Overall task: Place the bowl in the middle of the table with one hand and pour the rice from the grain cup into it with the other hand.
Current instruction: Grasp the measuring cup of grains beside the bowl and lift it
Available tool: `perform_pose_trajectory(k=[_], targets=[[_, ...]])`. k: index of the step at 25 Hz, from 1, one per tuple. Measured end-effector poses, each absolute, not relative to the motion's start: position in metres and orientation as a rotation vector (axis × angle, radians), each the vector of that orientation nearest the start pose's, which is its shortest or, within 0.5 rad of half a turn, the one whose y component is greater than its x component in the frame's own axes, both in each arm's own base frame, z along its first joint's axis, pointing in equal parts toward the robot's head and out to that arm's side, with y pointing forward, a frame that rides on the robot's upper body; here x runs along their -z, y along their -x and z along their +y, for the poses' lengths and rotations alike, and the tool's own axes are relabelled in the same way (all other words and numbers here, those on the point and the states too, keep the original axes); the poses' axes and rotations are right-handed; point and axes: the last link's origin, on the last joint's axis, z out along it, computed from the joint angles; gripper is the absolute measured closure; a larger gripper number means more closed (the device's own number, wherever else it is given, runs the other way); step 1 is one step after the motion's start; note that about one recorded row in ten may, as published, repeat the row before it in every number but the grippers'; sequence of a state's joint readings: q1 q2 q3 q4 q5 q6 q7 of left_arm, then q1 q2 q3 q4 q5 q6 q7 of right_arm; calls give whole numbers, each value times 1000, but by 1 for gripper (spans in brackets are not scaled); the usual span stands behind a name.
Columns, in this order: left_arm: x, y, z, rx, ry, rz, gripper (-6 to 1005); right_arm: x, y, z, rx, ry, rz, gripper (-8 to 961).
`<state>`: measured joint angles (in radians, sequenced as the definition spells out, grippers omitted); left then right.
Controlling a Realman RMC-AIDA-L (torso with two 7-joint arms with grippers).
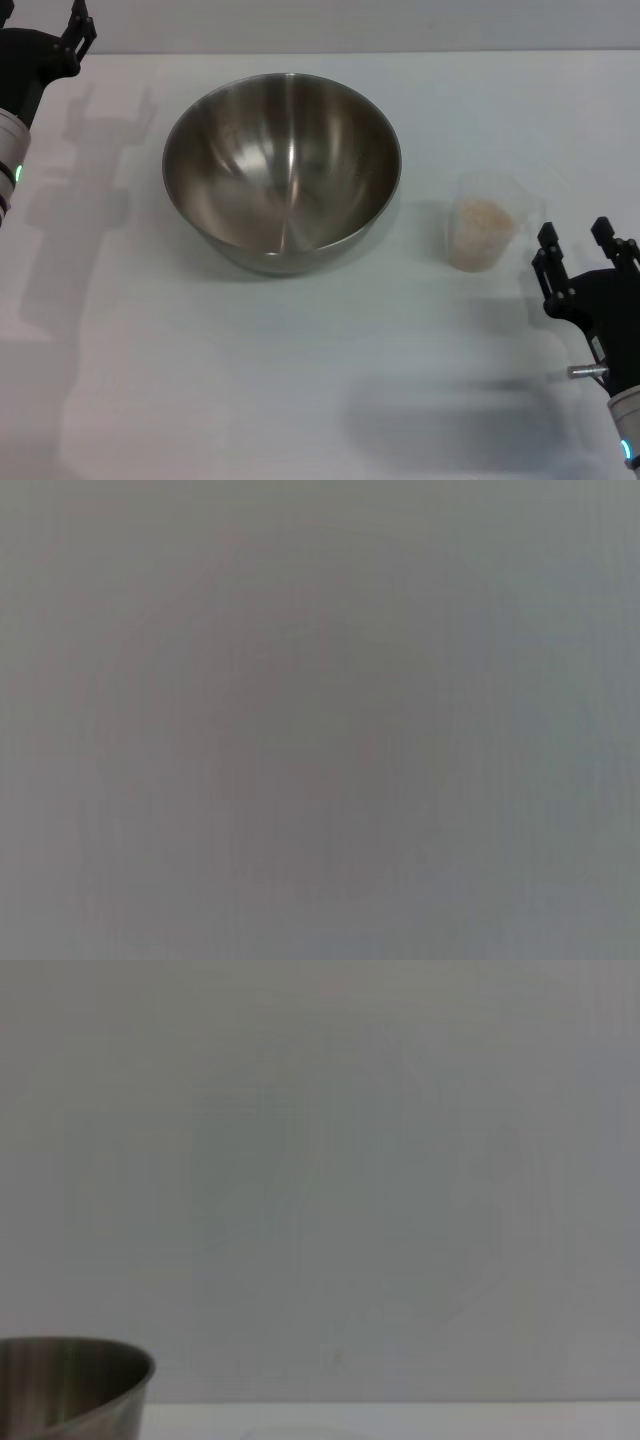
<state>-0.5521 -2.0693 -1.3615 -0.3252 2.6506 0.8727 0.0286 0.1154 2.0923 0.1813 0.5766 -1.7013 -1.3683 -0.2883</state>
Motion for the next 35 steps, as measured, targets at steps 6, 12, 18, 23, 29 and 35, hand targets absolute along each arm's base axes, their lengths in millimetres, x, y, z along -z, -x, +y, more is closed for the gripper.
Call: perform_pose_trajectory(k=[6, 12, 18, 23, 29, 35], targets=[[-5, 287, 405, 588, 1576, -466, 170, 89, -308, 202, -623, 1620, 620, 386], [-5, 287, 405, 586, 1576, -464, 170, 89, -310, 202, -634, 1623, 637, 386], [-6, 288, 405, 584, 1575, -463, 170, 87, -313, 203, -628, 1610, 640, 386], [-6, 288, 405, 584, 1574, -464, 170, 84, -317, 204, -615, 1600, 638, 385], [-6, 288, 405, 584, 1574, -463, 170, 83, -318, 206, -612, 1601, 630, 385], [-6, 288, 405, 584, 1574, -463, 170, 83, -319, 210, -604, 1614, 621, 386]])
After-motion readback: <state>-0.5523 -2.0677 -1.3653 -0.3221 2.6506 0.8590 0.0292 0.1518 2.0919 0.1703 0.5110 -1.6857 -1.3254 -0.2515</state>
